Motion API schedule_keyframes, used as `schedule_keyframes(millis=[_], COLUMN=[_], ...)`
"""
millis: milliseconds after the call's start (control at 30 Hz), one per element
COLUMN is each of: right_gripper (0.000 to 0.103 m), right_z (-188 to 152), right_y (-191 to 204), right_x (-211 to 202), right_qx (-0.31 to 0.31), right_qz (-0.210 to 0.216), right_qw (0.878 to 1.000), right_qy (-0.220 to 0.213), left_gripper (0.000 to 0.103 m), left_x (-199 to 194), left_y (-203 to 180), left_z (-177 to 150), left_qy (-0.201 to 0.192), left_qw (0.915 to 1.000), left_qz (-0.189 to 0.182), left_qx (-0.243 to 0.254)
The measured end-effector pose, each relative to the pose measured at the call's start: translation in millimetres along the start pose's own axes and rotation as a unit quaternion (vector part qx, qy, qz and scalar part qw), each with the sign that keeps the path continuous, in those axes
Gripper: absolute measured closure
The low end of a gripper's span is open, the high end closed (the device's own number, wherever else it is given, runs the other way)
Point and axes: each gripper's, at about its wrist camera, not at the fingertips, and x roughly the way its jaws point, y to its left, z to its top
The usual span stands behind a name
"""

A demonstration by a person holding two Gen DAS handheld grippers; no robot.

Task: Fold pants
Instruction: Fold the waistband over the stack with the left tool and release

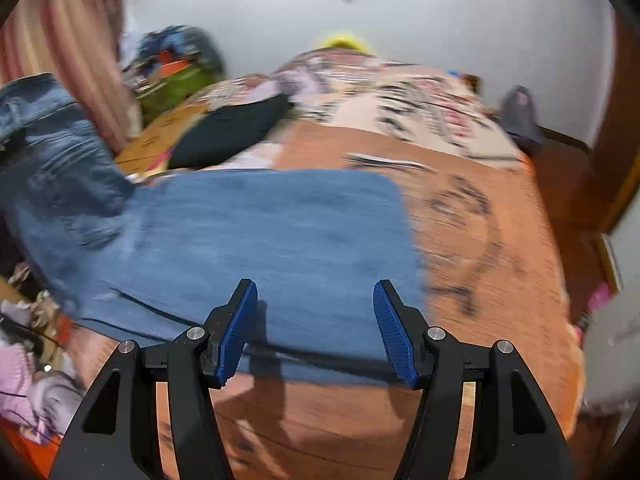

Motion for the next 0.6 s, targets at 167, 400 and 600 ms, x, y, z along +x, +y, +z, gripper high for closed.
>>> schedule_keyframes(millis=[167, 400, 600], right_gripper=[0.045, 0.045, 0.045], right_z=[-16, -25, -27], right_y=[-39, -48, -49], right_x=[5, 13, 14], right_qx=[0.041, 0.051, 0.054], right_qz=[0.0, 0.048, 0.064], right_qw=[0.999, 0.998, 0.996], right_qy=[0.005, 0.002, 0.0], left_gripper=[0.075, 0.076, 0.077], left_x=[11, 32, 58], left_y=[-47, -112, -158], left_z=[18, 39, 43], left_qy=[0.007, 0.019, 0.04], left_qw=[0.9995, 0.9955, 0.9894], left_qz=[-0.022, -0.063, -0.113], left_qx=[0.023, 0.068, 0.081])
